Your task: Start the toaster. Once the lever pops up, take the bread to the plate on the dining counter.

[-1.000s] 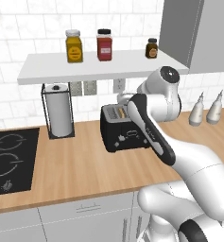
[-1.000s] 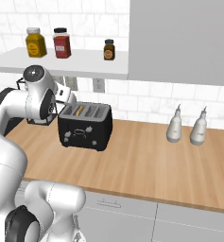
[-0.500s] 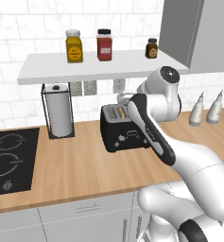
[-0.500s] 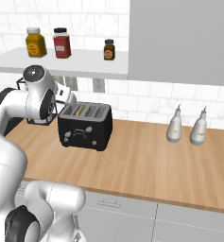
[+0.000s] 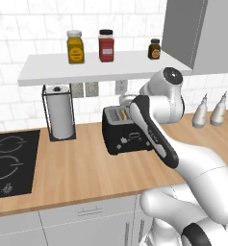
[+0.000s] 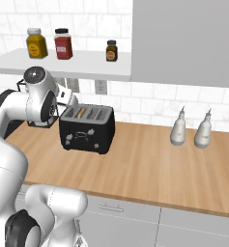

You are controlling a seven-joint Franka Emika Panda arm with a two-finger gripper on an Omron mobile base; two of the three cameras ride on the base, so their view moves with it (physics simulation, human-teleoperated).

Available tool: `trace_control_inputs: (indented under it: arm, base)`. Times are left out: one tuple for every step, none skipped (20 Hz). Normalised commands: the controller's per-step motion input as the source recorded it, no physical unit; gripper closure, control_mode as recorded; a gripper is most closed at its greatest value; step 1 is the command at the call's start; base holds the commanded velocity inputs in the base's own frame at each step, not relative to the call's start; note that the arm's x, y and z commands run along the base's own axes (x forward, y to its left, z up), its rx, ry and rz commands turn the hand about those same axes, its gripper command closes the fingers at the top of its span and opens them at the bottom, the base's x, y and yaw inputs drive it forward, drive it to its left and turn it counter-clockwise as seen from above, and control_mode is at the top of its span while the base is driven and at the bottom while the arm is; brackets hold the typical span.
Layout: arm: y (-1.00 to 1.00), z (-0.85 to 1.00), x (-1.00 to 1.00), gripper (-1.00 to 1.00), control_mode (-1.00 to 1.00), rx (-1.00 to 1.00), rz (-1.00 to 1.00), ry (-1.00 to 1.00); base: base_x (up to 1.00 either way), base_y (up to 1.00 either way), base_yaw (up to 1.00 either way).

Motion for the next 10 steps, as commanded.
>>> trace_control_inputs:
  arm:
    - [0.0,0.0,0.0,-1.0,-1.0,0.0,0.0,0.0]
    - [0.0,0.0,0.0,-1.0,-1.0,0.0,0.0,0.0]
    - [0.0,0.0,0.0,-1.0,-1.0,0.0,0.0,0.0]
    - [0.0,0.0,0.0,-1.0,-1.0,0.0,0.0,0.0]
    - [0.0,0.0,0.0,-1.0,-1.0,0.0,0.0,0.0]
    - [0.0,0.0,0.0,-1.0,-1.0,0.0,0.0,0.0]
    - [0.0,0.0,0.0,-1.0,-1.0,0.0,0.0,0.0]
    - [0.0,0.0,0.0,-1.0,-1.0,0.0,0.0,0.0]
    - [0.0,0.0,0.0,-1.0,-1.0,0.0,0.0,0.0]
    - [0.0,0.0,0.0,-1.0,-1.0,0.0,0.0,0.0]
  base:
    - [0.0,0.0,0.0]
    - [0.0,0.0,0.0]
    - [0.0,0.0,0.0]
    - [0.0,0.0,0.0]
    - [0.0,0.0,0.0]
    - [0.0,0.0,0.0]
    - [0.0,0.0,0.0]
    - [0.0,0.0,0.0]
    - [0.0,0.0,0.0]
    - [0.0,0.0,0.0]
